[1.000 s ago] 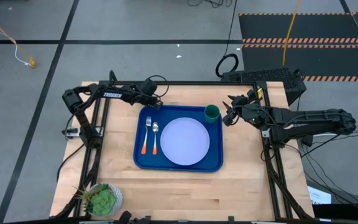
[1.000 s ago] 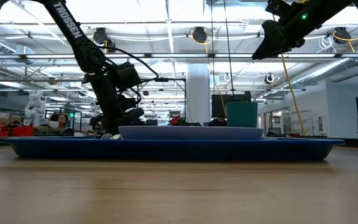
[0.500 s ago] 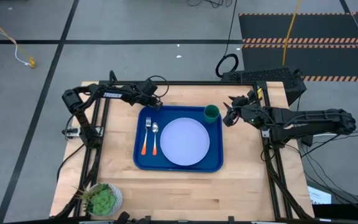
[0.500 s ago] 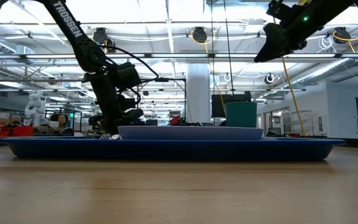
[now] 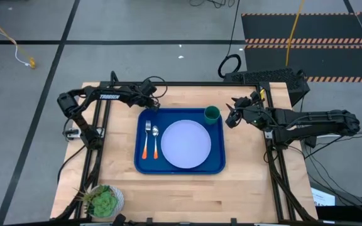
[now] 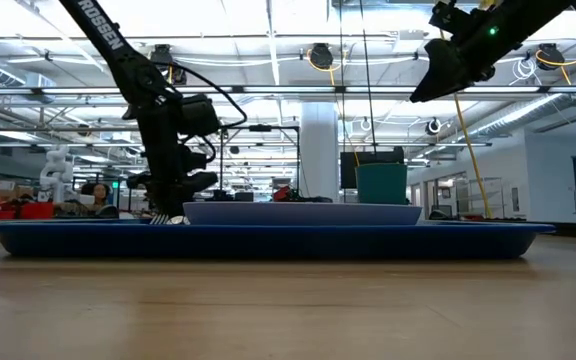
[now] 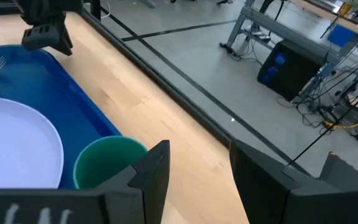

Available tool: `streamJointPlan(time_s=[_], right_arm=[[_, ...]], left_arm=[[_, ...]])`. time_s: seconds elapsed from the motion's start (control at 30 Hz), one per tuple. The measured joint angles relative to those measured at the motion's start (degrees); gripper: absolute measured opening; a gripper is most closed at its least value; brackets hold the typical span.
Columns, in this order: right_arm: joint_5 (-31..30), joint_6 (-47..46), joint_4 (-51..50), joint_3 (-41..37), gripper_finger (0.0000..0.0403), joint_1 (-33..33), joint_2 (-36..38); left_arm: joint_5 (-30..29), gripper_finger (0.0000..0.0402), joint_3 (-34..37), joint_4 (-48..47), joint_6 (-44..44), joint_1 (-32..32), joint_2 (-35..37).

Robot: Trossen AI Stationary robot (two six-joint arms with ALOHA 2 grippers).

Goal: Pick and place plate/cup/fork/spoon on tray
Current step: Return to Home Position

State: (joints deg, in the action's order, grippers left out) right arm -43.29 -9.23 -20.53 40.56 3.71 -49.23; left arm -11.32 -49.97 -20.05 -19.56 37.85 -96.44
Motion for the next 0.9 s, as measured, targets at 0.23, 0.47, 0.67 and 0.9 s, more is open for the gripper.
streamJointPlan(time_s=[0.23,0.47,0.67,0.9], right_arm=[[1.6,-3.1,-3.2,0.0,0.016,0.0,0.0],[1.6,-2.3,-5.1,0.0,0.016,0.0,0.0],[7.7,-0.7,-2.9,0.0,0.016,0.0,0.9],[19.5,5.2,7.1,0.0,0.016,0.0,3.8]], left_arm=[[-4.7,0.0124,0.0,0.9,1.4,0.0,0.0],[-5.3,0.0124,-0.1,6.1,4.8,-1.7,3.6],[-5.2,0.0124,-0.1,11.4,9.0,-7.1,10.6],[7.4,0.0124,6.3,39.4,18.1,-16.1,18.1]])
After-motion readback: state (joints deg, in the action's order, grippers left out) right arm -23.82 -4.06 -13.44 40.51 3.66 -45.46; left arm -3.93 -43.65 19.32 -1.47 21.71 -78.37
